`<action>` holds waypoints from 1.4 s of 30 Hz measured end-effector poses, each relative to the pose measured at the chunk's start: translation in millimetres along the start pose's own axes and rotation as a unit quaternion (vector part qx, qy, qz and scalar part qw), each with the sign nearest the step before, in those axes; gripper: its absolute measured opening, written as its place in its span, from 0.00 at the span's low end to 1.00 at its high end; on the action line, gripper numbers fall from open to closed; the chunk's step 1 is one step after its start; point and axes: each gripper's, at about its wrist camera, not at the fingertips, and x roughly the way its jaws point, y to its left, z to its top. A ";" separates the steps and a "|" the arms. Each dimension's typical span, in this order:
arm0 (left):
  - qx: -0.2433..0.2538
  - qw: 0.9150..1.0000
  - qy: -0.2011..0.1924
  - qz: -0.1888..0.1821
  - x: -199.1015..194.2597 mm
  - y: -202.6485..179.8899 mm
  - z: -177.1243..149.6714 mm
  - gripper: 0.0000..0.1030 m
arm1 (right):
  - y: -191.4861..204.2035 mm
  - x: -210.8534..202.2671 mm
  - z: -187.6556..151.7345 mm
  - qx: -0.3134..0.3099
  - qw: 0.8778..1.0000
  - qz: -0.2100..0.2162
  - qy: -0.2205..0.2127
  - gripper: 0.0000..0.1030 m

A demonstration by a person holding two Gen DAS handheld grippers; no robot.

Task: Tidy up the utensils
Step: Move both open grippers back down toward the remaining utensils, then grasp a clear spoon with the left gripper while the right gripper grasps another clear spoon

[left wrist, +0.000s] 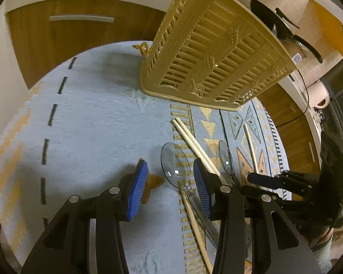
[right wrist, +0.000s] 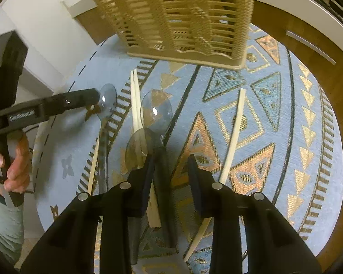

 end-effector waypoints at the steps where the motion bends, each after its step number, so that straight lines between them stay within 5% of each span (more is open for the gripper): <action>1: 0.000 1.000 0.001 -0.001 1.3 -0.2 0.1 0.38 | 2.1 3.3 1.9 -0.004 1.000 -0.002 0.002 0.23; 7: 0.011 1.000 0.003 0.010 10.6 -1.2 1.8 0.20 | 9.1 11.3 2.2 -0.023 1.000 -0.012 0.007 0.18; 9: 0.017 1.000 0.009 0.010 13.8 -1.0 4.1 0.02 | 9.7 10.8 3.5 -0.025 1.000 -0.012 0.009 0.17; 23: 0.140 0.988 0.063 0.025 6.1 -10.8 24.6 0.03 | 7.3 12.7 10.4 -0.005 0.999 -0.030 0.012 0.08; 25: 0.147 0.986 0.055 0.052 5.6 -8.8 24.2 0.12 | 6.1 12.9 10.7 -0.001 1.000 -0.026 0.014 0.08; 27: 0.131 0.988 0.059 0.054 4.8 -4.3 21.4 0.38 | 5.3 13.1 10.6 -0.001 1.000 -0.023 0.016 0.08; 28: 0.120 0.990 0.062 0.043 3.4 -2.2 17.7 0.40 | 4.7 13.0 10.0 -0.001 1.000 -0.020 0.016 0.08; 32: 0.117 0.990 0.071 0.037 0.1 -5.3 1.0 0.40 | -1.3 10.1 3.6 0.000 1.000 -0.007 0.015 0.09; 38: 0.165 0.977 0.073 0.117 11.4 -30.8 -18.2 0.38 | 2.8 9.6 -1.3 -0.014 1.000 -0.019 0.012 0.09; 42: 0.186 0.968 0.067 0.158 18.0 -43.7 -21.0 0.28 | 8.4 12.2 1.6 -0.015 1.000 -0.025 0.013 0.09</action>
